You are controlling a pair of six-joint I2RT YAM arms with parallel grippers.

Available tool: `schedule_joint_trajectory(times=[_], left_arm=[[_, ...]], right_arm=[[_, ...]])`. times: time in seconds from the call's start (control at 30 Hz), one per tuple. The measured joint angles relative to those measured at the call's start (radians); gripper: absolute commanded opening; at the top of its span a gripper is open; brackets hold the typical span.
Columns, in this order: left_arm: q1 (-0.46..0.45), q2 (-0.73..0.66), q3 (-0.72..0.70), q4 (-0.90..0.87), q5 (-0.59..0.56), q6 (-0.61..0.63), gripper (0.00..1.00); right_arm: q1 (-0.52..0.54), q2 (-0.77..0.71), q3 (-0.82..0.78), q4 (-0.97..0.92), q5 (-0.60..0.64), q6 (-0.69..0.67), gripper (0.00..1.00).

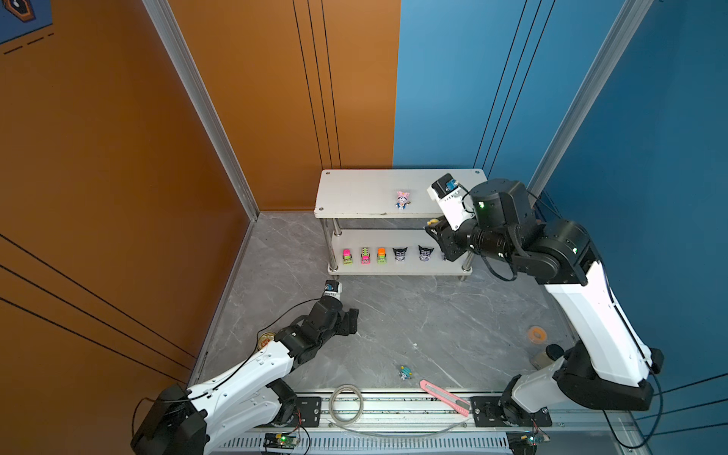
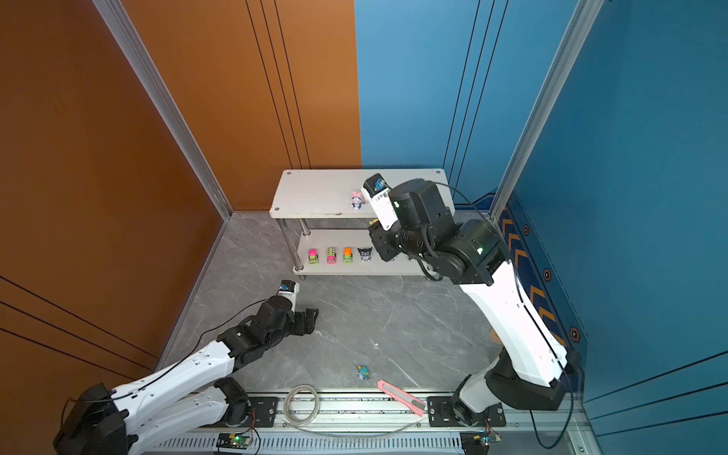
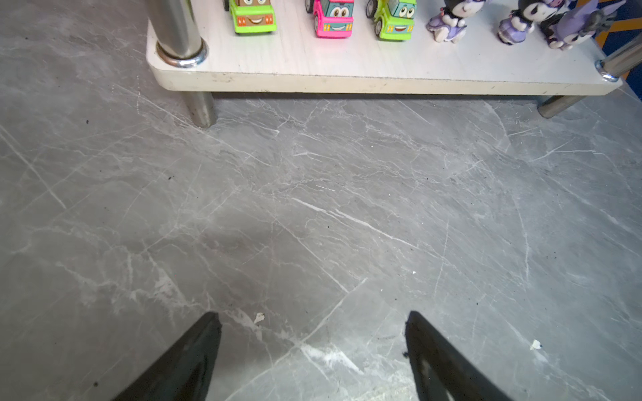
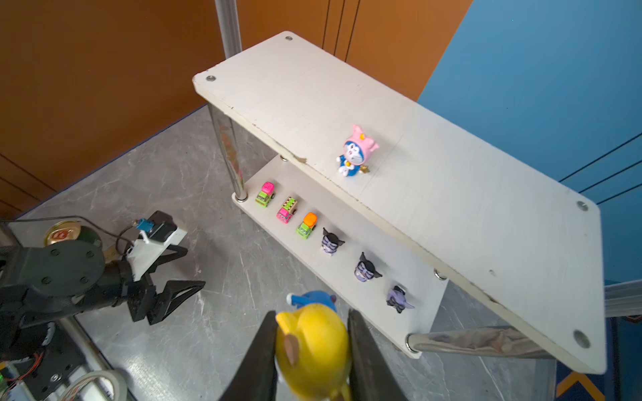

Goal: Organize plastic toys on shelves
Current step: Place the plastic toy on the shelf.

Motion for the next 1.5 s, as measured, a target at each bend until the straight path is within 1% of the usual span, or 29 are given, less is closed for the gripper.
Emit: schedule_joint_trajectory(times=[0.27,0.43,0.9,1.23,1.5], left_arm=[[0.002,0.074,0.029,0.026,0.01,0.007,0.85],[0.002,0.135,0.061,0.035,0.019,0.011,0.85],[-0.006,0.287,0.158,0.053,0.032,0.011,0.85],[-0.021,0.328,0.179,0.059,0.033,0.011,0.85],[-0.023,0.355,0.19,0.067,0.032,0.011,0.85]], right_arm=[[-0.162,0.171,0.197,-0.072,-0.053,-0.044,0.27],[-0.233,0.215,0.238,-0.093,-0.105,-0.066,0.27],[-0.316,0.359,0.281,-0.114,-0.188,-0.119,0.29],[-0.347,0.388,0.325,-0.125,-0.227,-0.127,0.29],[-0.353,0.398,0.336,-0.125,-0.241,-0.13,0.33]])
